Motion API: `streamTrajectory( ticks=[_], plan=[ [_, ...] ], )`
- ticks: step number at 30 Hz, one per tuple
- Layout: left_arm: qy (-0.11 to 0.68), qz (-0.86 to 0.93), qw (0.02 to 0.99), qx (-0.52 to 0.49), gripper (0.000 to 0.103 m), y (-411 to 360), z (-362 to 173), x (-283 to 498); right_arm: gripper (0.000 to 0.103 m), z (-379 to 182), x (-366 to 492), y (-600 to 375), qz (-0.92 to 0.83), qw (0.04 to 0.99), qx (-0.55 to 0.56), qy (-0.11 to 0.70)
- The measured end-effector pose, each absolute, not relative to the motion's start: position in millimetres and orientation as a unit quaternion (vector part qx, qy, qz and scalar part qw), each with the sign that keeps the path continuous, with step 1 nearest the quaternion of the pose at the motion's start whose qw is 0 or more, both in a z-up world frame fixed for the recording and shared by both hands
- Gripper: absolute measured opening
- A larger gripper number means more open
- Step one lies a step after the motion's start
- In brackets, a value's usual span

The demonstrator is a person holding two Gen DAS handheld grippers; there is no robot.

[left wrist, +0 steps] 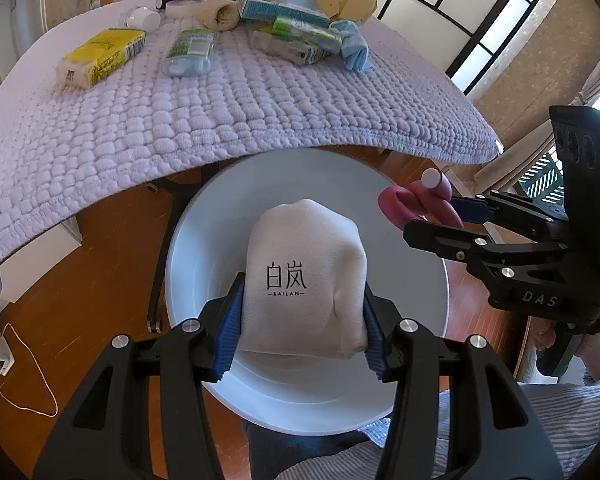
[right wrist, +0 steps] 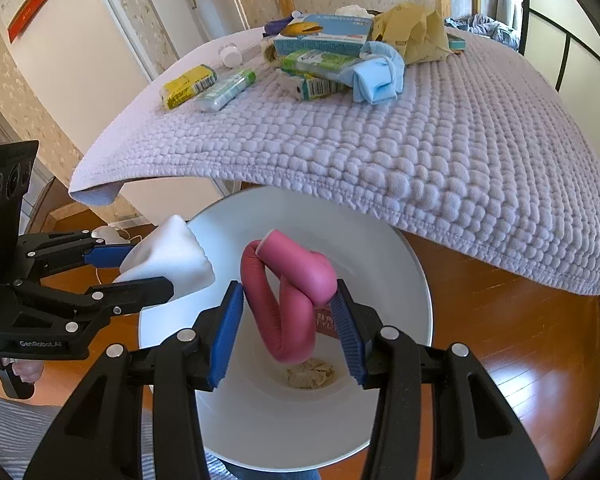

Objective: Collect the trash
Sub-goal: 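Carry the white pouch and pink curler off the bed over the white bin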

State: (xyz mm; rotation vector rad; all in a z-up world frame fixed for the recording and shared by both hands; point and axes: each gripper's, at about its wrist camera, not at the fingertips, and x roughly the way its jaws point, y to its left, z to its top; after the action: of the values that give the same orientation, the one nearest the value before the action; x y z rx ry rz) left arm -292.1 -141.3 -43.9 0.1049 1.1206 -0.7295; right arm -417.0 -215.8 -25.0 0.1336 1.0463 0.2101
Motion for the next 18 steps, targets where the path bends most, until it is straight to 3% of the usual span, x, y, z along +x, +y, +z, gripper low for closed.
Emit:
streamTrajectory(
  ticks=[18],
  plan=[
    [0.534, -0.331, 0.776, 0.06, 0.052, -154.3, -57.4, -287.6, 0.045, -37.5, -406.7, -212.6, 0.101, 0.848, 0.065, 0.516]
  ],
)
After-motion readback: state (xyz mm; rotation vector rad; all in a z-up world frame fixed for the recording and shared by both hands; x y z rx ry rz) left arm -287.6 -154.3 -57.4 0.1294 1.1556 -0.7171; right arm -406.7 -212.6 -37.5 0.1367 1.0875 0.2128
